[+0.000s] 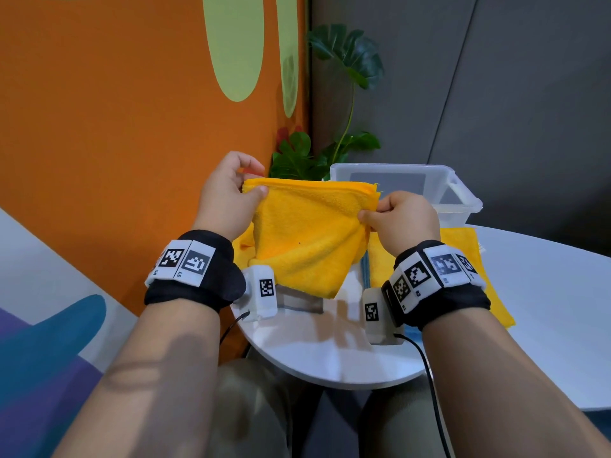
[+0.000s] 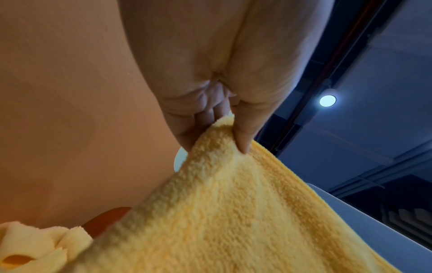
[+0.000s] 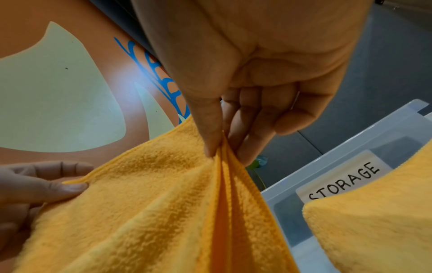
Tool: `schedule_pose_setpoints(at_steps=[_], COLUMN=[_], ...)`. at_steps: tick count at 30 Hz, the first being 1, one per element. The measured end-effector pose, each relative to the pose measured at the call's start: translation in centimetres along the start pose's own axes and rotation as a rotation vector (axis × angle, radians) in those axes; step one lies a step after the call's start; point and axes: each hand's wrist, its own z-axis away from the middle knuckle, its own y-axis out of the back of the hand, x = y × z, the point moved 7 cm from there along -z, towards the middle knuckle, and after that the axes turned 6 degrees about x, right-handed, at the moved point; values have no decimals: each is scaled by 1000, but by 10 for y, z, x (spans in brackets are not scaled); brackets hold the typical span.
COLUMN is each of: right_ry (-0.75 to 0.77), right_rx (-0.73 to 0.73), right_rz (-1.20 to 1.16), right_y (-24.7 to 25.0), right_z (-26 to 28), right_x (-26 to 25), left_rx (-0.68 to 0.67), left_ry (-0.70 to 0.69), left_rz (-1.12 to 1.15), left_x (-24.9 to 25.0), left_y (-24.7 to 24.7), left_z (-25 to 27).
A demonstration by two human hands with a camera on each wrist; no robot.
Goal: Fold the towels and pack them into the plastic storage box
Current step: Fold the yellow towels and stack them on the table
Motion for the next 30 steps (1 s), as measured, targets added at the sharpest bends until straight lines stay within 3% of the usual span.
schedule_pose_setpoints(at_steps=[6,10,14,17,22,27,30], right_ry=[-35,-63,251,367,411,374,350], right_rx=[-98,-198,-206,-276,-178,-17,86], right_rz=[168,126,118,95,87,0,-3], right_y=[-12,-18,-16,-22,-20,0,14], right_z=[4,10,17,26,29,21,15], right_x=[5,1,-36,-55,-60,-57,-55], left_rx=[-38,-103,-188,-271,-322,-515,-525], left_ry=[-90,-161,-208,-245,-190,-85,-43], left_rz=[-38,-99,-104,-81,-48,-389,-439], left_x=[11,21,30,36,29,-5,-23], left_y=[-9,-20,-34,-46,-49,-61,-59], left_z=[3,7,15,21,23,28,29])
